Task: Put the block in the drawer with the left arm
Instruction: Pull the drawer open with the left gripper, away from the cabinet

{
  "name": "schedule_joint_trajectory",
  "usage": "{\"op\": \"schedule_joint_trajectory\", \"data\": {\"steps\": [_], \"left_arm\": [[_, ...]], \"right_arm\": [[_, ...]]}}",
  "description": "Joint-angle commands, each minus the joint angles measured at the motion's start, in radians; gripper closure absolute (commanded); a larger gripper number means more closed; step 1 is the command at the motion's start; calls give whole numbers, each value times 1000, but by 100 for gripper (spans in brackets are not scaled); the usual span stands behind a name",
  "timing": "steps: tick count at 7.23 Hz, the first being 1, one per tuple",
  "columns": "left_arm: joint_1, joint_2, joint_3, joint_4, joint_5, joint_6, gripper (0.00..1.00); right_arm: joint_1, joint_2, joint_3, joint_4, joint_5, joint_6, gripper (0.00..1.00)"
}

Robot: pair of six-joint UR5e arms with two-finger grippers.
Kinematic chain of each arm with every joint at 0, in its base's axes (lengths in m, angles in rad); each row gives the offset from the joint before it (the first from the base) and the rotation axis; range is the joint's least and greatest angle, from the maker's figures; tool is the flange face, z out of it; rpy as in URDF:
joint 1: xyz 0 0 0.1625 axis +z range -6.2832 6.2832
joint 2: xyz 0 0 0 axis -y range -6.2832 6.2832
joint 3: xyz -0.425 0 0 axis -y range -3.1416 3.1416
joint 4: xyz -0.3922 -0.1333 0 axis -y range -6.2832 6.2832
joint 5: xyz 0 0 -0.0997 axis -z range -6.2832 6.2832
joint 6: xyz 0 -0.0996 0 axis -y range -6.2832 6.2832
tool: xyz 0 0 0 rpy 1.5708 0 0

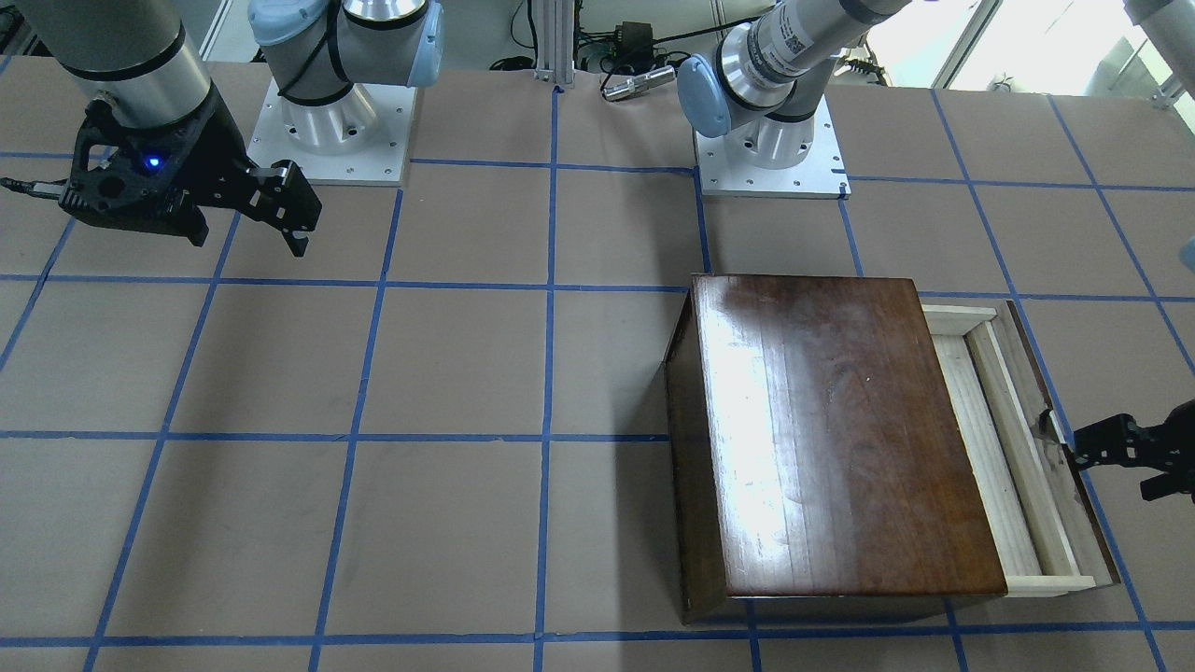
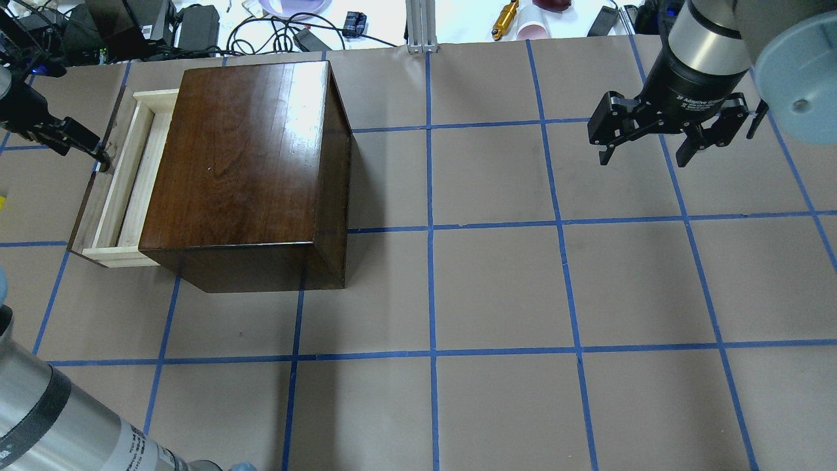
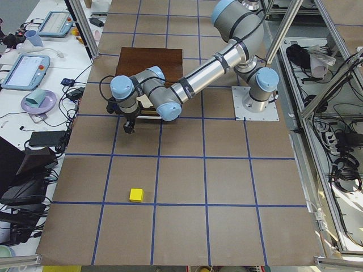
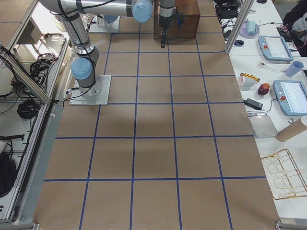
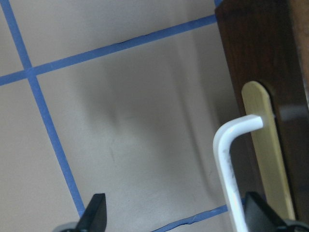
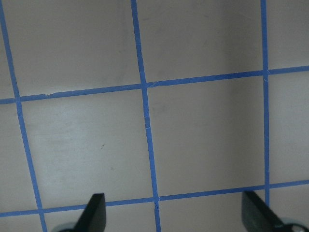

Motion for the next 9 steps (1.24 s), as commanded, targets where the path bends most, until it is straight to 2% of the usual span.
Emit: {"op": "schedule_joint_trajectory", "data": {"steps": [1, 6, 9], "left_arm": [[3, -5, 2, 4, 8, 7, 0], [12, -20, 29, 2, 8, 25, 0], [12, 20, 31, -27, 7, 10, 0]], "right_arm": [[0, 0, 0, 0, 0, 0, 0], [0, 0, 2, 0, 0, 0, 0], [0, 0, 0, 0, 0, 0, 0]]}}
